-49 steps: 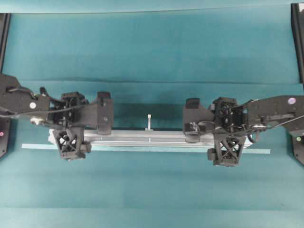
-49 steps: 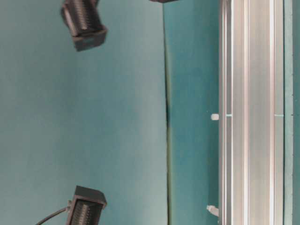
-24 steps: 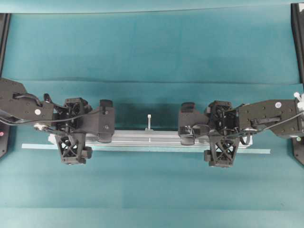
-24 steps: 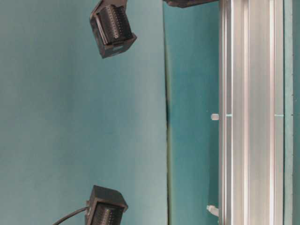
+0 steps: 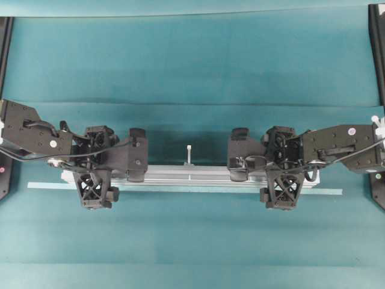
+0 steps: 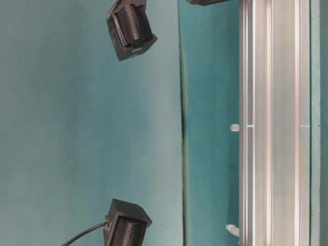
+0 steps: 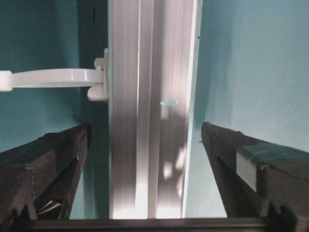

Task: Lift the large metal rail with both hands.
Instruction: 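Lower both grippers around the rail ends and close them, then lift the rail upward with both grippers together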

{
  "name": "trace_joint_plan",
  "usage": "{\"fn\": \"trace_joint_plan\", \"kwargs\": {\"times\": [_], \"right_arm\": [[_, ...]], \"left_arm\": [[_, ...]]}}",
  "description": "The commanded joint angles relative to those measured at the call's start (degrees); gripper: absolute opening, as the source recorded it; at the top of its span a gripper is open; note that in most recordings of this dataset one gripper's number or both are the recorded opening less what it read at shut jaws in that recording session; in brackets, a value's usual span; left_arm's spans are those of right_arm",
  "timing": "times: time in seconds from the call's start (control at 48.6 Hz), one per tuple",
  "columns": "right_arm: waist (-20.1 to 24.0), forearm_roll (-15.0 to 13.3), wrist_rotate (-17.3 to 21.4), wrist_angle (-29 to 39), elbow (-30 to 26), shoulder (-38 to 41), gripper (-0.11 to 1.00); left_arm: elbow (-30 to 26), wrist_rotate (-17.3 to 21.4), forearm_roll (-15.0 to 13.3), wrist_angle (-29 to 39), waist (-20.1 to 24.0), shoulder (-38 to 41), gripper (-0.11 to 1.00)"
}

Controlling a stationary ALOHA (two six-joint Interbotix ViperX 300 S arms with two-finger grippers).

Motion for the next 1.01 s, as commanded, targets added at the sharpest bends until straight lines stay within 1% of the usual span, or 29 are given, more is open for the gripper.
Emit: {"fn": "trace_joint_plan", "kwargs": {"times": [0.0,0.103,0.144,0.185,0.247,0.309,0.35,0.391,0.411,0.843,0.987], "right_arm": [[0.09,0.00,0.18,-0.35,-0.18,0.44,0.99],[0.00,0.00,0.18,-0.18,-0.35,0.53,0.96],[0.09,-0.09,0.18,0.00,-0.35,0.53,0.91],[0.09,0.00,0.18,0.18,-0.53,0.62,0.83],[0.09,0.00,0.26,0.35,-0.62,0.70,0.68],[0.09,0.18,0.18,0.35,-0.79,0.79,0.50],[0.09,0.26,0.18,0.35,-0.79,0.79,0.42],[0.09,0.35,0.18,0.35,-0.79,0.79,0.42],[0.09,0.44,0.18,0.35,-0.79,0.79,0.42],[0.00,0.79,0.18,0.53,-0.88,0.62,0.42],[-0.35,0.79,0.35,3.43,-2.37,-1.41,0.42]], "left_arm": [[-0.53,-0.26,0.09,-0.35,0.00,-0.26,0.96],[-0.79,-0.44,0.09,-0.35,0.00,-0.18,0.95],[-0.88,-0.53,0.09,-0.35,0.00,-0.18,0.93],[-0.97,-0.79,0.09,0.00,-0.09,-0.18,0.90],[-0.97,-0.97,0.09,0.79,-0.18,-0.18,0.78],[-1.05,-1.05,0.09,1.49,0.26,-0.26,0.61],[-0.97,-1.14,0.09,1.58,0.53,-0.35,0.49],[-0.97,-1.41,0.09,1.58,0.70,-0.44,0.38],[-0.88,-1.41,0.09,1.49,0.70,-0.44,0.36],[-0.97,-0.88,0.09,1.58,0.79,-0.62,0.36],[-2.02,-0.97,0.09,3.60,0.70,-1.93,0.36]]}}
